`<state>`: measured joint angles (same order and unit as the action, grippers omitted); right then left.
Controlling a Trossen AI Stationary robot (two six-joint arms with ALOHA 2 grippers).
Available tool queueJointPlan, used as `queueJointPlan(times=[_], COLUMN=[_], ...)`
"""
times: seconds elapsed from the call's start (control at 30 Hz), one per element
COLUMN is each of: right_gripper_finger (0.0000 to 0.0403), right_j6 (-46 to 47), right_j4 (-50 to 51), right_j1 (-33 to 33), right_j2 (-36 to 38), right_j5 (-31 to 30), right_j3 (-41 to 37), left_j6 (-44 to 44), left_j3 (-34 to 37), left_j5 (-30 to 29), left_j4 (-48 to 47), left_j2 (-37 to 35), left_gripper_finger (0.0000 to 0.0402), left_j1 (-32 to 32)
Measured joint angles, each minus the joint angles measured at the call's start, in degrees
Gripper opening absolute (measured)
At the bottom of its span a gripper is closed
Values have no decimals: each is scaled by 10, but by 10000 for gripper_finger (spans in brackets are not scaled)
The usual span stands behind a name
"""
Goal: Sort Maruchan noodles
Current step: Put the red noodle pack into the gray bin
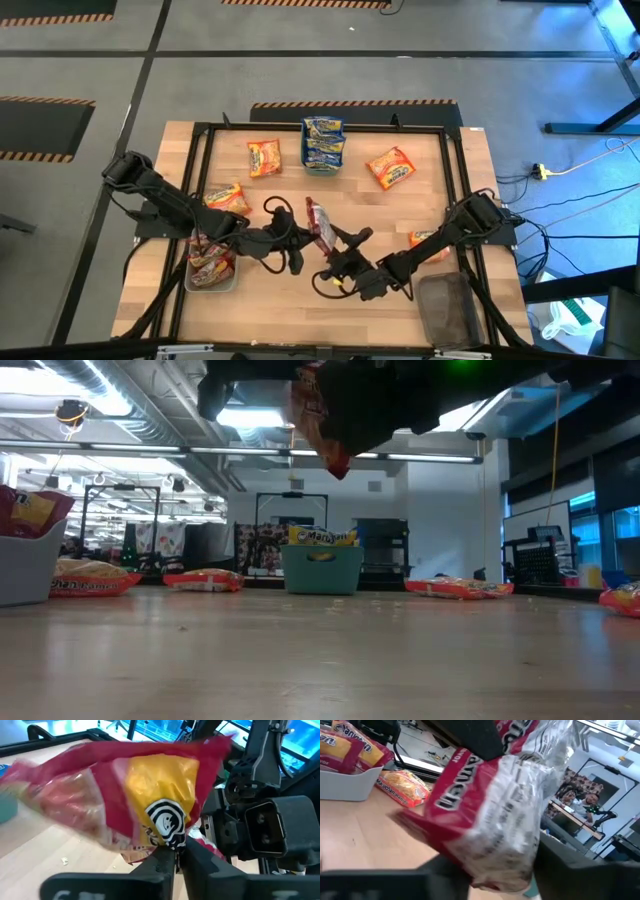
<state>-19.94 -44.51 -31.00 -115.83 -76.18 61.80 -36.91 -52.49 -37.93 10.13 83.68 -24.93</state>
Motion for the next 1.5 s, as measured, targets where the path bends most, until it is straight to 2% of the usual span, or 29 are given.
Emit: queueJointPlan(times=[0.1,0.3,0.43,0.57,0.7,0.93,1.1,1.23,1.33,1.43,1.5], right_gripper_finger=[93,89,91,93,92,92,92,93,93,93,93], right_j6=[1,2,28,85,158,273,314,317,320,321,320], right_j4=[0,-5,0,24,60,129,147,152,149,147,148], right_j1=[0,0,0,2,14,44,69,83,87,89,89], right_j2=[0,0,1,1,1,0,0,0,0,0,0], right_j5=[22,32,54,129,245,408,575,671,708,709,709], right_j3=[0,0,1,1,0,0,0,0,0,0,0], left_j6=[1,39,53,67,60,61,75,75,76,82,88], left_j3=[0,0,0,0,0,0,0,0,0,0,0], left_j5=[1,18,23,23,3,7,79,163,223,249,291], left_j4=[-3,-13,-58,-143,-220,-265,-268,-268,-261,-240,-224], left_j2=[0,-14,-44,-81,-114,-134,-123,-92,-68,-36,-14], left_gripper_finger=[55,130,163,185,199,226,246,273,283,284,282], left_j1=[0,-2,-13,-30,-39,-48,-41,-27,-18,-13,-9])
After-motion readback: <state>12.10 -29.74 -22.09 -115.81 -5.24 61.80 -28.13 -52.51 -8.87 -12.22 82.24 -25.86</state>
